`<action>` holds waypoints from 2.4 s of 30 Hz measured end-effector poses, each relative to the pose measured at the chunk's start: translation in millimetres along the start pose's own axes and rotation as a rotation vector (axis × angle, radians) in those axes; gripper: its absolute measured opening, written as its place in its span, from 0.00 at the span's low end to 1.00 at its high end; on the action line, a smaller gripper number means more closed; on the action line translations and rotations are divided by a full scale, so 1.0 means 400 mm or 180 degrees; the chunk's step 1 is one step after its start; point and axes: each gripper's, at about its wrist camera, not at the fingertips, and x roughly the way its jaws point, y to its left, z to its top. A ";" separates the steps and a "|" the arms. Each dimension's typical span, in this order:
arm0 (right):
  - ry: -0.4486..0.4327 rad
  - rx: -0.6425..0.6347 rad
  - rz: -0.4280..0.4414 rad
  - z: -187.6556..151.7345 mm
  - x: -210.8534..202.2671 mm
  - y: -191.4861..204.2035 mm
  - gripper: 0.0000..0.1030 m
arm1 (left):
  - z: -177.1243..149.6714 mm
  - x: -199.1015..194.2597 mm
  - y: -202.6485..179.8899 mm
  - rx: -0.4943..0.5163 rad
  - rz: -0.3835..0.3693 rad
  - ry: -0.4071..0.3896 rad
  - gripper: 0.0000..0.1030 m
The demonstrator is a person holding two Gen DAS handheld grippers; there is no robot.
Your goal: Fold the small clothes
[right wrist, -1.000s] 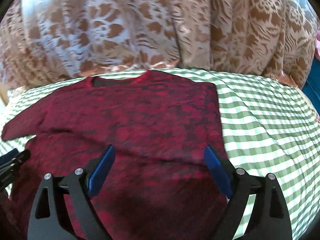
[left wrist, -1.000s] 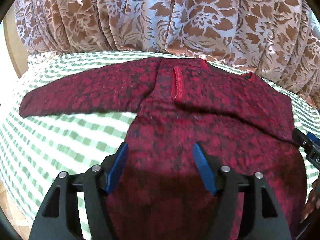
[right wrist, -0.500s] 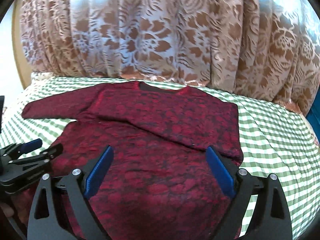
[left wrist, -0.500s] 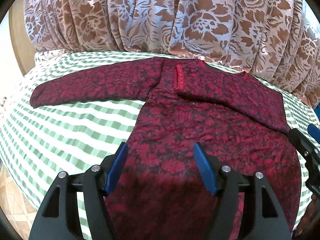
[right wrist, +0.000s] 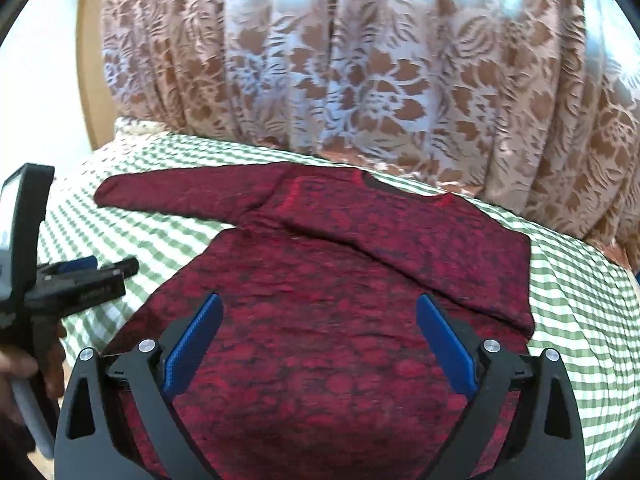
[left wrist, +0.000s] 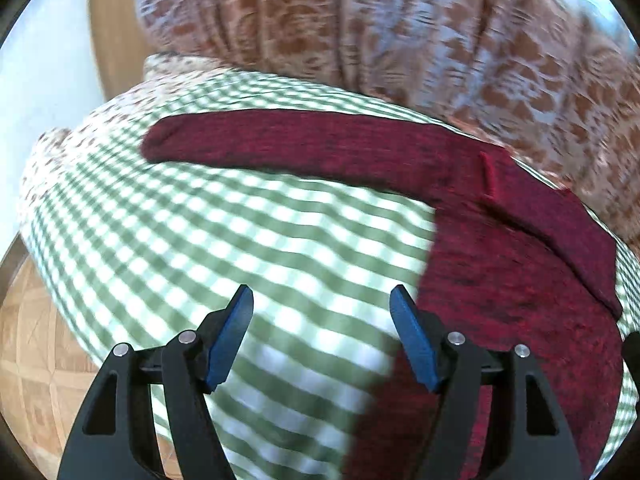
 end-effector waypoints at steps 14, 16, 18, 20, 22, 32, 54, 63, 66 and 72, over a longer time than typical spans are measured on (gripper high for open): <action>0.0131 0.0417 -0.0415 -0.005 0.038 -0.064 0.94 | -0.001 0.023 0.016 -0.0015 0.0007 0.0032 0.74; 0.0119 0.0490 -0.0488 -0.006 0.037 -0.086 0.94 | -0.002 0.023 0.002 0.0032 -0.0012 0.0030 0.74; 0.0104 0.0509 -0.0508 -0.005 0.035 -0.097 0.94 | -0.002 0.023 -0.010 0.0050 -0.0034 0.0040 0.74; 0.0094 0.0503 -0.0501 -0.007 0.035 -0.099 0.94 | -0.001 0.020 -0.016 0.0060 -0.0038 0.0038 0.74; 0.0097 0.0490 -0.0488 -0.009 0.037 -0.097 0.94 | 0.000 0.018 -0.019 0.0070 -0.0039 0.0036 0.74; 0.0121 0.0479 -0.0434 -0.012 0.050 -0.090 0.94 | 0.012 0.027 -0.008 0.0022 -0.0006 0.0064 0.75; 0.0414 0.0329 -0.0190 -0.010 0.173 -0.040 0.96 | 0.126 0.139 0.213 -0.0587 0.0191 0.0129 0.77; 0.0666 0.0279 0.0117 -0.090 0.259 -0.024 0.97 | 0.270 0.252 0.529 -0.1789 0.0180 0.0071 0.67; 0.0657 0.0327 0.0167 -0.092 0.270 -0.032 0.97 | 0.309 0.296 0.570 -0.1935 0.0175 0.0093 0.63; 0.0624 0.0317 0.0154 -0.097 0.276 -0.030 0.97 | 0.363 0.426 0.595 -0.1958 0.0341 0.0316 0.49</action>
